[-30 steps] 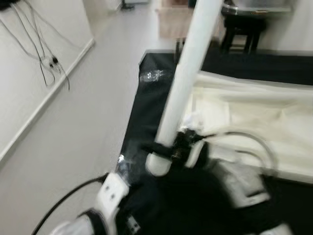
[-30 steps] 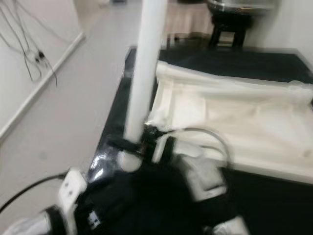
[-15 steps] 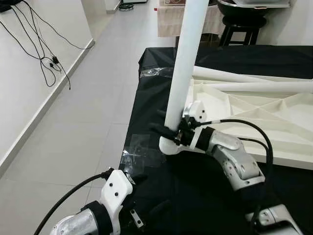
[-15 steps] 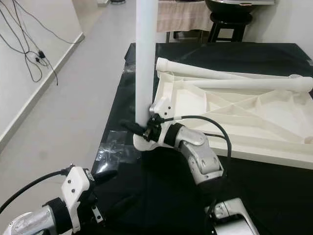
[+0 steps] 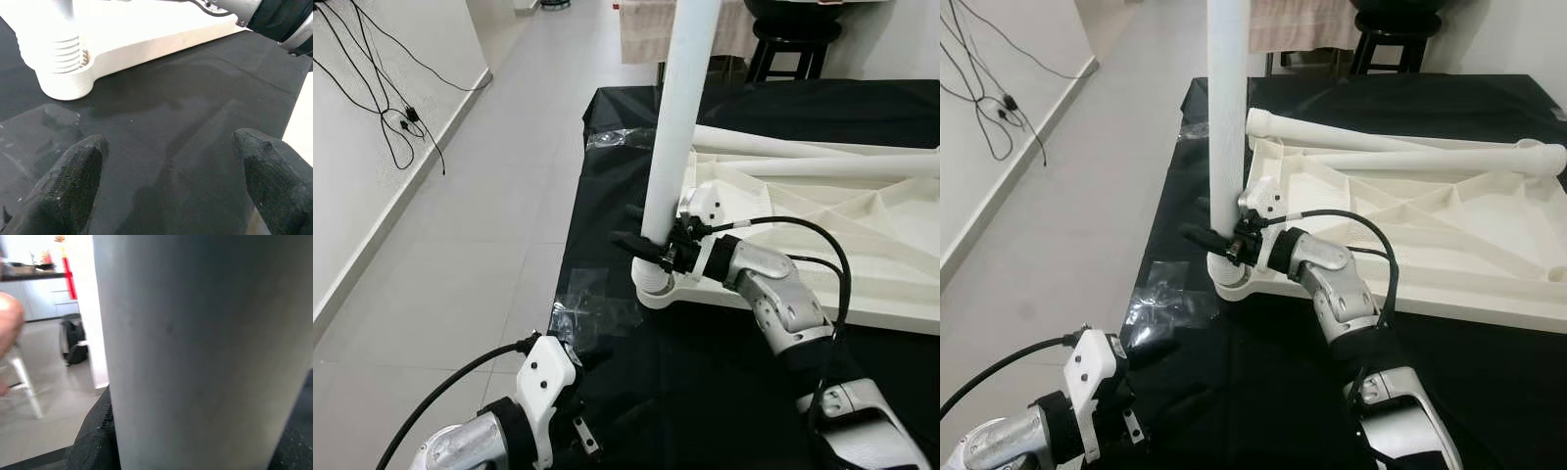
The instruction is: Building children table
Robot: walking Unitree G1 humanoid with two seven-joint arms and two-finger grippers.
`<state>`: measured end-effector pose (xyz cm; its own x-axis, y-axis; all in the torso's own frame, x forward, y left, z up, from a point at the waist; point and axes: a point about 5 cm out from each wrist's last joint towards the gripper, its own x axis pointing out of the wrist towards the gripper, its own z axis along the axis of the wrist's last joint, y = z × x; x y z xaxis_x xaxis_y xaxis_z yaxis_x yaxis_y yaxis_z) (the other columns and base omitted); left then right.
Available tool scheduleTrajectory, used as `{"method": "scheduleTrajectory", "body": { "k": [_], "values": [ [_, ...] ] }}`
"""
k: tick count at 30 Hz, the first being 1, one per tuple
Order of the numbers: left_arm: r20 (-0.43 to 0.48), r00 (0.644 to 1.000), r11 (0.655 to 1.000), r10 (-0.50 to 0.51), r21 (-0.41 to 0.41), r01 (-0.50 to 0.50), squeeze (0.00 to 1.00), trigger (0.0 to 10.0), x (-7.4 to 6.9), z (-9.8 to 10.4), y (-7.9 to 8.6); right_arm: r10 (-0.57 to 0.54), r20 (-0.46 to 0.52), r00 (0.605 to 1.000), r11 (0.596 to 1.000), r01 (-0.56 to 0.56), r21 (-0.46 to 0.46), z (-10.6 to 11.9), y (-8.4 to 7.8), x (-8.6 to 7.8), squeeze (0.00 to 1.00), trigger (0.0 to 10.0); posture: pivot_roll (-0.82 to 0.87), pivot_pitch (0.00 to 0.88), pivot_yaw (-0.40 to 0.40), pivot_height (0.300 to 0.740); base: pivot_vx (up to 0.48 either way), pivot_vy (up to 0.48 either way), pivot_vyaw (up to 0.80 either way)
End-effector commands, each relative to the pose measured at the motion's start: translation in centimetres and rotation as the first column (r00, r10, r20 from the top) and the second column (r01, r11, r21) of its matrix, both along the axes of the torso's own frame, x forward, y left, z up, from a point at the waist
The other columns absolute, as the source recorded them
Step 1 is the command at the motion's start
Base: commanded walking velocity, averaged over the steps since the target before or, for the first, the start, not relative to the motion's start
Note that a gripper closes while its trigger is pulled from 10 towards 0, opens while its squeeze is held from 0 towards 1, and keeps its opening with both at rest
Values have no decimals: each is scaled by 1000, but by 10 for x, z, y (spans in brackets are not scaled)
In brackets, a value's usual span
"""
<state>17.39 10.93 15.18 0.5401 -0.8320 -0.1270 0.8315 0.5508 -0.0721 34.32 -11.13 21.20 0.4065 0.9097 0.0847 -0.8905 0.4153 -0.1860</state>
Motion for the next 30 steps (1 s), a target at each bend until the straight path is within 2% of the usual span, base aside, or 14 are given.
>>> {"method": "scheduleTrajectory", "body": {
  "k": [1,3,4,7,10,13,18,20,27,28,30],
  "values": [
    [-8,1000,1000,-5,0,5,0,10000,-3,0,0,29,-43,999,999,-30,-13,-8,1,-1,0,10000,51,231,-2,740,0,0,0],
    [-8,1000,1000,-6,-1,6,0,10000,-4,1,0,57,-49,997,998,-57,-15,-9,1,-3,0,10000,51,233,-2,740,0,0,0],
    [-16,1000,1000,-7,-8,7,0,10000,-6,1,1,124,-61,990,991,-126,-34,-10,1,-7,0,10000,56,248,2,740,0,0,0],
    [-24,1000,1000,-11,-13,11,0,10000,-8,2,1,150,-65,987,987,-153,-47,-12,1,-8,0,10000,60,255,6,740,0,0,0],
    [-42,999,1000,-21,-24,20,0,10000,-12,3,2,157,-61,986,985,-161,-55,-11,2,-4,0,10000,64,270,11,740,0,0,0],
    [-63,998,999,-26,-38,24,0,10000,-19,4,2,164,-63,984,986,-165,-13,-6,3,1,0,10000,73,293,20,740,0,0,0],
    [-68,997,999,-29,-41,26,0,10000,-21,5,2,168,-69,983,986,-169,-2,-5,2,2,0,10000,77,302,20,740,0,0,0],
    [-91,995,997,-41,-62,35,0,10000,-30,8,2,208,-93,974,978,-210,-13,-6,-4,1,0,10000,79,327,31,740,0,0,0],
    [-113,992,996,-53,-74,45,0,10000,-35,10,2,292,-106,951,955,-296,-28,-1,-10,-4,0,10000,77,337,45,740,0,0,0],
    [-123,991,996,-61,-79,51,0,10000,-37,10,2,334,-116,936,939,-341,-49,-1,-14,-8,0,10000,73,337,46,740,0,0,0],
    [-127,990,995,-64,-82,54,0,10000,-38,11,2,348,-121,929,932,-357,-58,-1,-16,-10,0,10000,72,337,47,740,0,0,0]
  ]
}}
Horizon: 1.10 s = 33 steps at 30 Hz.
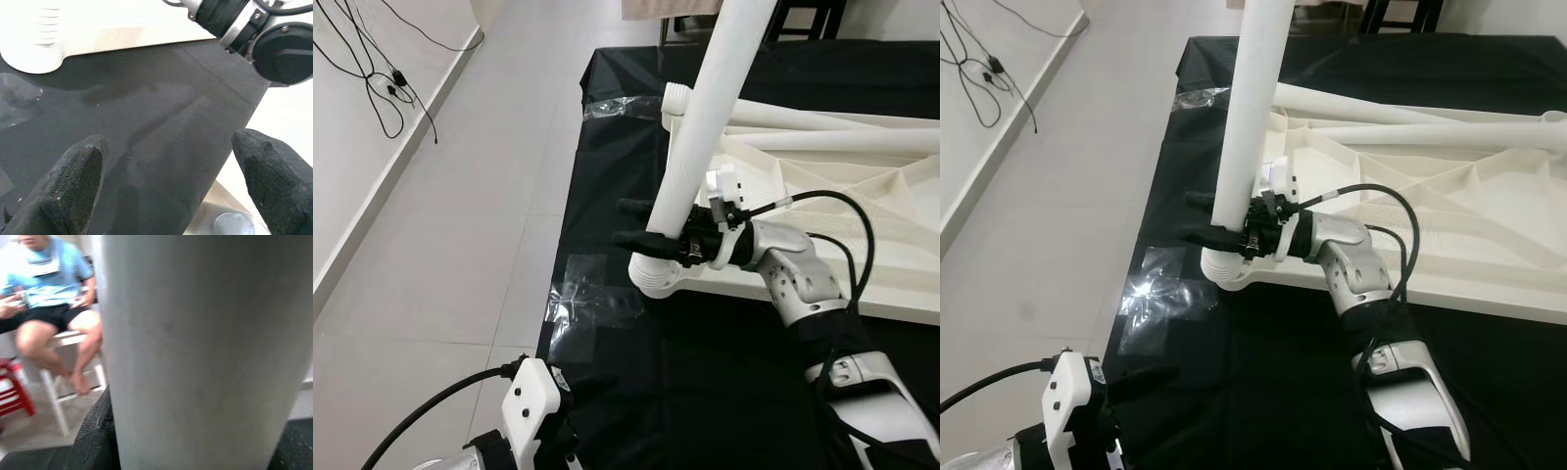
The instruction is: Building children table
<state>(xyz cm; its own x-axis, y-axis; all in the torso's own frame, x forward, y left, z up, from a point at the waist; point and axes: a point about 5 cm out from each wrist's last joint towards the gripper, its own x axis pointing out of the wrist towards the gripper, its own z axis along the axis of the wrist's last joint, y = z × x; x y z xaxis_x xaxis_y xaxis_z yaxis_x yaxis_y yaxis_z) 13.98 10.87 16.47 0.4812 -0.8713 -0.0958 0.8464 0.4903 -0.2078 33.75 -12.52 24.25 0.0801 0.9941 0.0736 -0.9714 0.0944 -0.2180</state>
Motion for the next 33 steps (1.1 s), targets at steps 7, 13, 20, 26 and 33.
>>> {"method": "scheduleTrajectory", "body": {
  "k": [7,13,20,26,33],
  "values": [
    [-38,999,1000,-9,14,10,0,10000,-6,-1,2,30,-113,993,990,-45,-131,-35,-4,-5,0,10000,74,334,45,740,0,0,0],
    [-44,999,1000,-7,17,8,0,10000,-7,-2,1,20,-94,995,981,-38,-192,-40,-5,-1,0,10000,74,322,47,740,0,0,0],
    [-49,999,1000,-9,17,10,0,10000,-8,-2,1,-1,-119,993,983,-20,-180,-39,-8,3,0,10000,71,319,50,740,0,0,0],
    [-54,998,1000,-14,13,14,0,10000,-7,-2,0,-31,-146,989,988,9,-151,-36,-16,9,0,10000,69,321,54,740,0,0,0],
    [-52,999,1000,-11,11,12,0,10000,-7,-1,1,-18,-165,986,986,-10,-168,-42,-17,10,0,10000,69,325,53,740,0,0,0]
  ]
}}
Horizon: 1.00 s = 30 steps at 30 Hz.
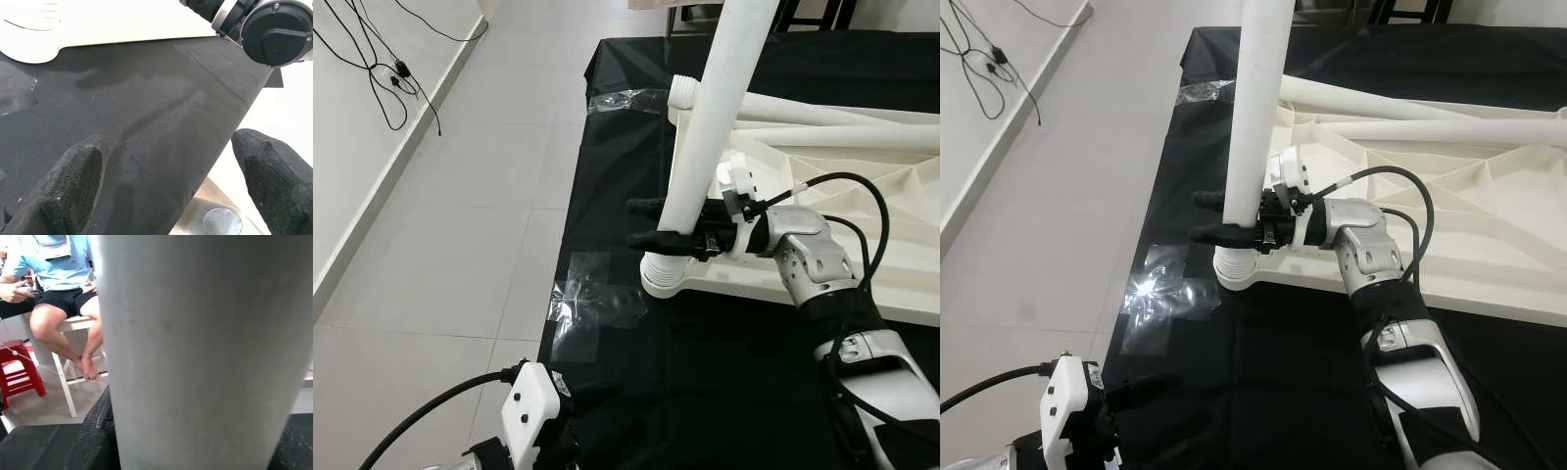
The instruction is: Building children table
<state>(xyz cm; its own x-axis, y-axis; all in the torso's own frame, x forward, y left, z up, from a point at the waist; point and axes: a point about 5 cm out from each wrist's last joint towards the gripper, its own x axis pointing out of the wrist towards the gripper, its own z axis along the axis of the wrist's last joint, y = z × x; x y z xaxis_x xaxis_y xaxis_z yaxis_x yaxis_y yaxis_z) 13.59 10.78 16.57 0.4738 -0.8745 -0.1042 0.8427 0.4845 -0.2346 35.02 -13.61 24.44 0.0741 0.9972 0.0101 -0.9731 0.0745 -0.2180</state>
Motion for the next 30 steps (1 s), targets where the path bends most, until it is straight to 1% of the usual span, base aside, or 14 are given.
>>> {"method": "scheduleTrajectory", "body": {
  "k": [1,6,7,8,9,11,13,15,16,19,26,28,29,30],
  "values": [
    [-24,1000,1000,-6,17,6,0,10000,-4,-2,2,-19,-161,987,993,0,-115,-45,-5,-3,0,10000,69,325,53,740,0,0,0],
    [-25,1000,1000,-6,16,7,0,10000,-4,-1,2,-8,-158,987,991,-13,-132,-47,-3,-4,0,10000,70,329,55,740,0,0,0],
    [-25,1000,1000,-6,16,7,0,10000,-4,-1,2,9,-152,988,988,-33,-153,-49,-2,-6,0,10000,70,329,55,740,0,0,0],
    [-26,1000,1000,-7,16,7,0,10000,-4,-1,2,30,-130,991,979,-56,-198,-53,1,-9,0,10000,68,329,55,740,0,0,0],
    [-26,1000,1000,-7,16,7,0,10000,-4,-1,2,30,-130,991,979,-56,-198,-53,1,-9,0,10000,68,329,55,740,0,0,0],
    [-26,1000,1000,-7,15,7,0,10000,-4,-1,2,68,-99,993,962,-92,-259,-59,5,-14,0,10000,64,331,55,740,0,0,0],
    [-26,1000,1000,-7,13,7,0,10000,-3,-1,2,75,-52,996,947,-87,-308,-62,8,-17,0,10000,63,333,53,740,0,0,0],
    [-26,1000,1000,-7,13,7,0,10000,-3,-1,2,75,-52,996,947,-87,-308,-62,8,-17,0,10000,63,333,53,740,0,0,0],
    [-26,1000,1000,-7,12,7,0,10000,-3,-1,2,79,-26,997,939,-83,-334,-63,9,-17,0,10000,63,333,53,740,0,0,0],
    [-25,1000,1000,-7,11,7,0,10000,-2,-1,1,92,-13,996,932,-90,-350,-63,11,-19,0,10000,60,333,51,740,0,0,0],
    [-24,1000,1000,-7,8,7,0,10000,-2,-1,0,102,-19,995,929,-102,-356,-63,12,-20,0,10000,56,335,47,740,0,0,0],
    [-23,1000,1000,-7,5,7,0,10000,-1,-1,0,76,-37,996,935,-84,-345,-63,12,-18,0,10000,54,337,45,740,0,0,0],
    [-23,1000,1000,-6,3,6,0,10000,-1,-1,0,26,-74,997,946,-48,-321,-63,12,-15,0,10000,53,339,42,740,0,0,0],
    [-23,1000,1000,-6,3,6,0,10000,-1,-1,0,26,-74,997,946,-48,-321,-63,12,-15,0,10000,53,339,42,740,0,0,0]
  ]
}}
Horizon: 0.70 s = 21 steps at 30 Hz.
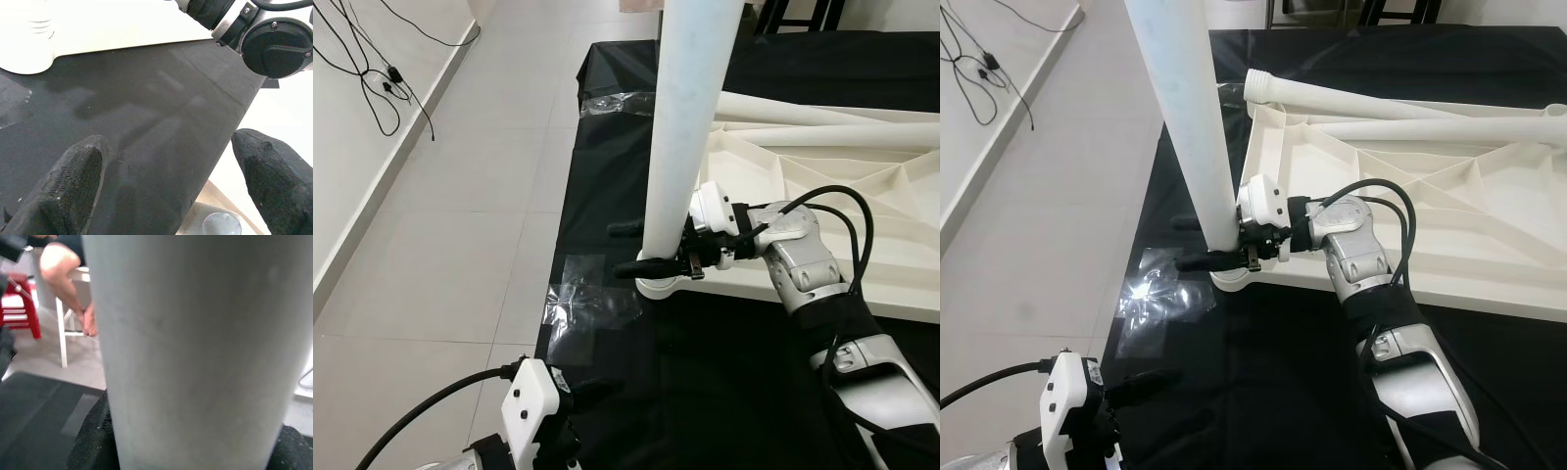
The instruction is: Building children table
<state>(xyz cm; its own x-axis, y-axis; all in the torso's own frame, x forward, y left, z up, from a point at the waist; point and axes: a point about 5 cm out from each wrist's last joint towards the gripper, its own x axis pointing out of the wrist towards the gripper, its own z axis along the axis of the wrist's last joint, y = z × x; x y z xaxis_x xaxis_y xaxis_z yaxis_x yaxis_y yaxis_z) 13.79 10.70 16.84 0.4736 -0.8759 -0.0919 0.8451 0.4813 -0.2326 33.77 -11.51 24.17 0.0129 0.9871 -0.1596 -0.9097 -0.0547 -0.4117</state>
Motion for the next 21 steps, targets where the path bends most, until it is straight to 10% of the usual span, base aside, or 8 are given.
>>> {"method": "scheduleTrajectory", "body": {
  "k": [1,7,21],
  "values": [
    [-31,999,1000,-5,12,5,0,10000,-3,-3,0,-147,-284,948,984,112,-136,-60,-9,2,0,10000,52,339,41,740,0,0,0],
    [-32,999,1000,-5,10,5,0,10000,-4,-2,0,-320,-375,870,947,298,-118,-71,-12,10,0,10000,47,347,45,740,0,0,0],
    [-36,999,1000,-10,4,10,0,10000,-5,-2,-1,-401,-387,830,913,397,-95,-77,-14,10,0,10000,42,354,44,740,0,0,0]
  ]
}}
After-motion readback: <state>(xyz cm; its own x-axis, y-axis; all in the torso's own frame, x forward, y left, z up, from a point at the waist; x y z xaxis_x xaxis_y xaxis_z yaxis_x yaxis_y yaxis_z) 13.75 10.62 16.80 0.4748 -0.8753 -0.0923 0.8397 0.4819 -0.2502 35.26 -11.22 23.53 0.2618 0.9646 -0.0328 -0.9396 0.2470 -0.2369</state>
